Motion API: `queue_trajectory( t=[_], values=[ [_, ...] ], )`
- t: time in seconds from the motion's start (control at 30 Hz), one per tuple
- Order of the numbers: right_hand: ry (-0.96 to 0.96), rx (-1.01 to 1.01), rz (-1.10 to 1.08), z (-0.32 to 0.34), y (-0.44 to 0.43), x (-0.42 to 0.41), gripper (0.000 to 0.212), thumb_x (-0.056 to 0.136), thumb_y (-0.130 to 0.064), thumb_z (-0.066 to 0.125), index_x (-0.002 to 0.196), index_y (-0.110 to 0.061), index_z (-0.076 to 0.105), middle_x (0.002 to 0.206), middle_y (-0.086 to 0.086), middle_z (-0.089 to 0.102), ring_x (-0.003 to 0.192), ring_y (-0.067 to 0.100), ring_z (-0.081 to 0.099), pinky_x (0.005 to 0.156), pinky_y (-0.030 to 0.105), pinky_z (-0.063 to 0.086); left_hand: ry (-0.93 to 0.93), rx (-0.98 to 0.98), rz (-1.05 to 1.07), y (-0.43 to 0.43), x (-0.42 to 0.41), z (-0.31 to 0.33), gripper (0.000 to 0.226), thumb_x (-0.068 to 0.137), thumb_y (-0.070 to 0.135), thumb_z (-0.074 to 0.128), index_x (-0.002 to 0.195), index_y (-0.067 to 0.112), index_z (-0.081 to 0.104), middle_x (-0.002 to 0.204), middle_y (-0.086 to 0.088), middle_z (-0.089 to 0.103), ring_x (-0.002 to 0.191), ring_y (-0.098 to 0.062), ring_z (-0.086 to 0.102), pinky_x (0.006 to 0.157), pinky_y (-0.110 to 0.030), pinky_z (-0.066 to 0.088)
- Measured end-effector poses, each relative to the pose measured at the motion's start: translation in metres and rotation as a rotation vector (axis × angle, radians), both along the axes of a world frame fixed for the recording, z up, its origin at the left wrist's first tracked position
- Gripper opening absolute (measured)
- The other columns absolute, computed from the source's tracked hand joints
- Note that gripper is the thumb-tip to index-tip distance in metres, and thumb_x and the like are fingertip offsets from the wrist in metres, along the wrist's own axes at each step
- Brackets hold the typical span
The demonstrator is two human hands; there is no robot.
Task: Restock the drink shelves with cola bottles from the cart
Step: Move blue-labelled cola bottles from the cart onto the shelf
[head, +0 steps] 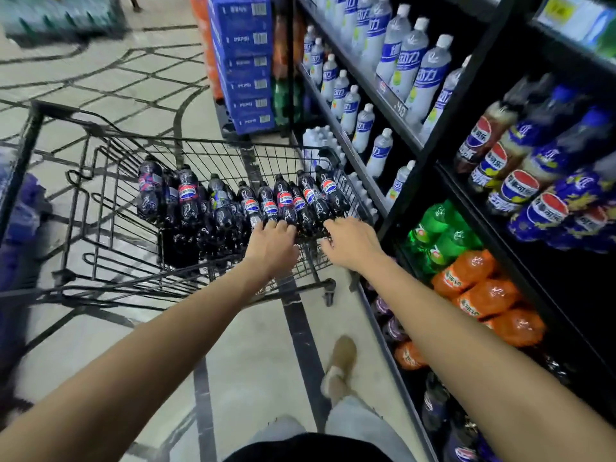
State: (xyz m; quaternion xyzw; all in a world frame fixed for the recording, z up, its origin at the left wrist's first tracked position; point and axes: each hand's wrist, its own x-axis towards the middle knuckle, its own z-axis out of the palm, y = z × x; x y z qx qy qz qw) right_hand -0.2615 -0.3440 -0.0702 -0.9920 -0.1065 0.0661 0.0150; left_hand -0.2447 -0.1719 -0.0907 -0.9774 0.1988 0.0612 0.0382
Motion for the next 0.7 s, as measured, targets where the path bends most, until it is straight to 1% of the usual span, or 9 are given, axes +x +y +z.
queue_trajectory(
  t=[0.07,0.13,0.2,0.27,0.4,0.5,0.6,0.63,0.7],
  values=[
    [0.023,0.004,0.022,-0.012,-0.003,0.031,0.037,0.098,-0.037,0.040,0.121,-0.011,0.053,0.112,0.007,0.061,0.108,0.027,0.054,0.082,0.037,0.044,0.011,0.016,0.016,-0.003,0.023,-0.008,0.034,0.096,0.036,0.041,0.118,0.013,0.053,0.122,-0.007,0.057,0.114,-0.027,0.050,0.100,-0.042,0.034],
    [0.052,0.014,0.032,-0.023,-0.008,0.064,0.041,0.098,-0.038,0.040,0.127,-0.011,0.052,0.115,0.007,0.060,0.110,0.027,0.053,0.085,0.039,0.046,0.044,0.036,0.041,-0.006,0.050,-0.016,0.033,0.096,0.034,0.041,0.119,0.013,0.052,0.123,-0.007,0.056,0.115,-0.026,0.050,0.101,-0.042,0.034],
    [0.088,0.016,0.053,-0.034,-0.016,0.097,0.042,0.098,-0.037,0.040,0.128,-0.011,0.051,0.116,0.008,0.060,0.111,0.027,0.053,0.085,0.039,0.046,0.087,0.058,0.074,-0.012,0.077,-0.023,0.034,0.097,0.033,0.040,0.122,0.013,0.051,0.125,-0.008,0.056,0.117,-0.026,0.050,0.103,-0.042,0.035],
    [0.119,0.014,0.077,-0.045,-0.026,0.129,0.040,0.098,-0.037,0.039,0.125,-0.011,0.051,0.116,0.008,0.059,0.110,0.026,0.053,0.084,0.038,0.045,0.136,0.089,0.098,-0.021,0.104,-0.030,0.037,0.097,0.034,0.040,0.126,0.013,0.050,0.129,-0.008,0.054,0.121,-0.026,0.049,0.106,-0.044,0.035],
    [0.200,-0.022,0.134,-0.066,-0.041,0.186,0.041,0.099,-0.037,0.039,0.128,-0.011,0.050,0.120,0.009,0.058,0.111,0.025,0.053,0.086,0.038,0.045,0.232,0.148,0.148,-0.041,0.152,-0.045,0.044,0.099,0.037,0.040,0.135,0.012,0.044,0.140,-0.009,0.047,0.131,-0.027,0.042,0.113,-0.047,0.029],
    [0.235,-0.022,0.163,-0.079,-0.049,0.223,0.038,0.097,-0.035,0.040,0.125,-0.013,0.053,0.120,0.008,0.059,0.111,0.024,0.054,0.090,0.041,0.046,0.279,0.144,0.194,-0.052,0.179,-0.058,0.046,0.099,0.036,0.040,0.137,0.010,0.042,0.141,-0.011,0.046,0.131,-0.028,0.042,0.113,-0.047,0.028],
    [0.276,-0.028,0.179,-0.091,-0.051,0.248,0.038,0.097,-0.036,0.039,0.123,-0.013,0.054,0.116,0.007,0.061,0.106,0.023,0.056,0.087,0.040,0.046,0.336,0.145,0.229,-0.057,0.196,-0.069,0.046,0.098,0.036,0.042,0.137,0.011,0.041,0.141,-0.011,0.046,0.132,-0.029,0.041,0.113,-0.049,0.025],
    [0.286,-0.034,0.185,-0.096,-0.051,0.255,0.038,0.097,-0.036,0.039,0.124,-0.013,0.054,0.117,0.006,0.061,0.106,0.023,0.056,0.086,0.039,0.046,0.349,0.146,0.236,-0.058,0.203,-0.073,0.046,0.098,0.036,0.042,0.137,0.011,0.041,0.141,-0.011,0.046,0.132,-0.029,0.040,0.114,-0.049,0.024],
    [0.328,-0.033,0.182,-0.105,-0.049,0.270,0.041,0.098,-0.036,0.040,0.129,-0.013,0.052,0.123,0.007,0.059,0.112,0.024,0.055,0.090,0.041,0.046,0.387,0.125,0.253,-0.055,0.217,-0.082,0.047,0.098,0.037,0.042,0.137,0.012,0.041,0.142,-0.011,0.045,0.132,-0.029,0.040,0.114,-0.049,0.024]
  ],
)
